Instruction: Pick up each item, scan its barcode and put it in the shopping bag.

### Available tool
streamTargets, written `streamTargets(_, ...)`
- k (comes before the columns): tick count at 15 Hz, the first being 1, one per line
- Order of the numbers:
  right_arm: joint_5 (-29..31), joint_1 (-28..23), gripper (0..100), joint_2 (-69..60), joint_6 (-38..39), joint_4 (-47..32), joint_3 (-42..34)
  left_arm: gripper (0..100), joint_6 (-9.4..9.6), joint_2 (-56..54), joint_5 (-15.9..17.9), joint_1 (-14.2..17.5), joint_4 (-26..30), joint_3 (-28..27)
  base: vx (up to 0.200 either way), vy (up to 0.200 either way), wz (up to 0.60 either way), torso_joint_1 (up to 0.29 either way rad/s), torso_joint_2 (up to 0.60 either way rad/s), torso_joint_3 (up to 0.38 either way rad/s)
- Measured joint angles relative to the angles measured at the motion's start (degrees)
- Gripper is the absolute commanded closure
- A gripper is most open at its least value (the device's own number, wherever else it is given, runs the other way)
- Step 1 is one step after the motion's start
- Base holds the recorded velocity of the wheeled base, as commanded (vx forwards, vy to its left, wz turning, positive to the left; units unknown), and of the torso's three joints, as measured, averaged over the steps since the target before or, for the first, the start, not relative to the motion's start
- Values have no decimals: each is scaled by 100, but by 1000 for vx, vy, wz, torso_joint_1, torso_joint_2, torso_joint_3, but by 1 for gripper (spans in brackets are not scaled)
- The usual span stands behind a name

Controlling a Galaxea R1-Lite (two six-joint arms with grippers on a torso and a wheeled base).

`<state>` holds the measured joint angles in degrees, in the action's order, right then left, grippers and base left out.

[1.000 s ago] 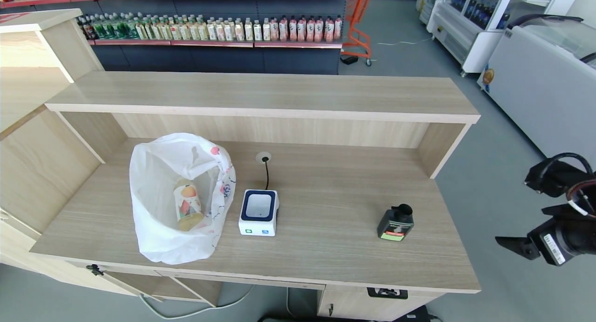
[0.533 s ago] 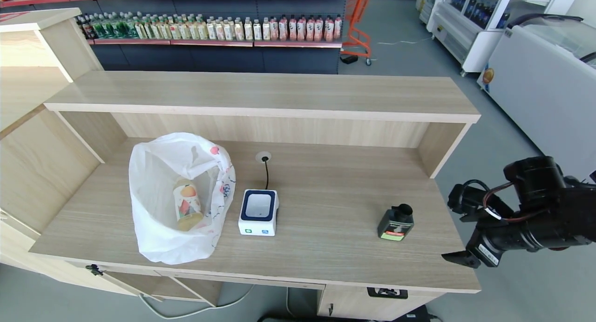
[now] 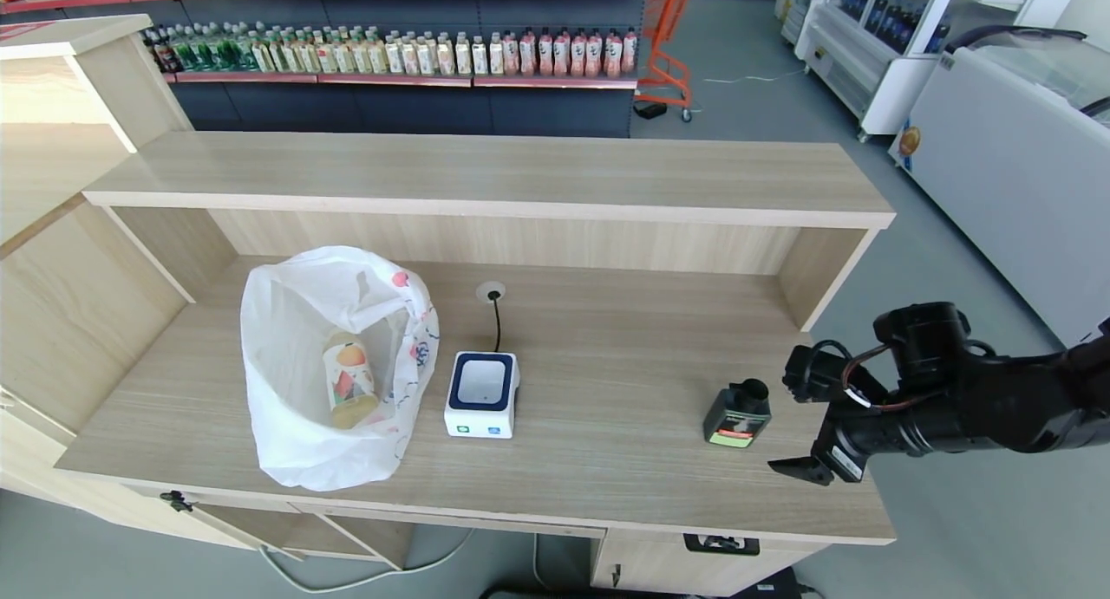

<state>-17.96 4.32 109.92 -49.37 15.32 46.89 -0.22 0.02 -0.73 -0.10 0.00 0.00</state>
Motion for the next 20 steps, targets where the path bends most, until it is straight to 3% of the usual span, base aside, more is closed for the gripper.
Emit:
streamTargets(10, -344, 30, 100, 334, 60, 321, 24, 0, 1, 0, 2, 0, 0, 0, 0, 0, 0, 0, 0, 0)
streamTargets(11, -401, 9, 0, 245, 60, 325, -9, 0, 1, 0, -2, 0, 0, 0, 0, 0, 0, 0, 0, 0)
streamTargets(16, -585, -40, 0, 218, 41, 330, 179, 0, 0, 0, 0, 5, 0, 0, 0, 0, 0, 0, 0, 0)
streamTargets(20, -574, 233, 0, 703, 49, 330, 744, 0, 0, 0, 0, 0, 0, 0, 0, 0, 0, 0, 0, 0)
